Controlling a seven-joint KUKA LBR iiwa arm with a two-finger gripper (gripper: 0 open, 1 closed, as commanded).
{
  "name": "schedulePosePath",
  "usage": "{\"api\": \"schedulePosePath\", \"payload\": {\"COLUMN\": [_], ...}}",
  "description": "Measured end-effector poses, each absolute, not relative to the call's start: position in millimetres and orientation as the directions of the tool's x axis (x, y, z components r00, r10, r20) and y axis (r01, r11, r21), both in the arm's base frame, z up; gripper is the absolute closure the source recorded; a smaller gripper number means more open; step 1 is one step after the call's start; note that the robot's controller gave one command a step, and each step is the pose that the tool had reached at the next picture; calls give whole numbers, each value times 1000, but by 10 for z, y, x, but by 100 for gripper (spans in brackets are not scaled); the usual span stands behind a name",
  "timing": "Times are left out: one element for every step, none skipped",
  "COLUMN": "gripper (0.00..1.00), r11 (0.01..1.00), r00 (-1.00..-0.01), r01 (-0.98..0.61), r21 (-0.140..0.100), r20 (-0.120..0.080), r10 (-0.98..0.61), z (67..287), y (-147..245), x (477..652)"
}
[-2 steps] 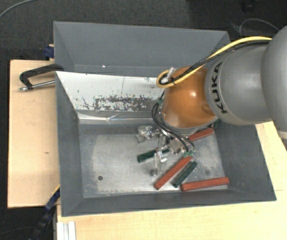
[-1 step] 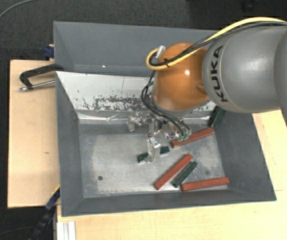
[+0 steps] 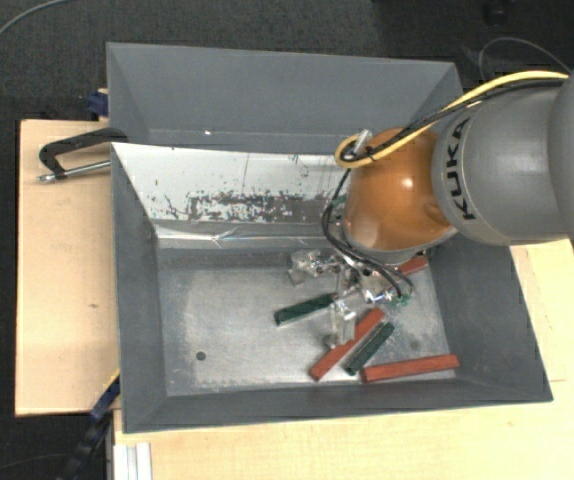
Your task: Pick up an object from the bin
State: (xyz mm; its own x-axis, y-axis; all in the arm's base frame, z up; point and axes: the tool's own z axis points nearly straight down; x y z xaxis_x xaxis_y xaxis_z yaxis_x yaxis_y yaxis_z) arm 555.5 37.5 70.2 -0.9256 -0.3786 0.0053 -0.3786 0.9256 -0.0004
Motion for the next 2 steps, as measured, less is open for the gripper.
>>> {"api": "schedulePosePath", "payload": {"gripper": [100, 100], "r11": [924, 821], "r00": [-924, -821], "r01": [-383, -572], "r21": [1, -2], "r20": [-2, -7], "r10": [-383, -572], "z": [740, 1781], "y": [422, 567], "x": [5572, 5396]}}
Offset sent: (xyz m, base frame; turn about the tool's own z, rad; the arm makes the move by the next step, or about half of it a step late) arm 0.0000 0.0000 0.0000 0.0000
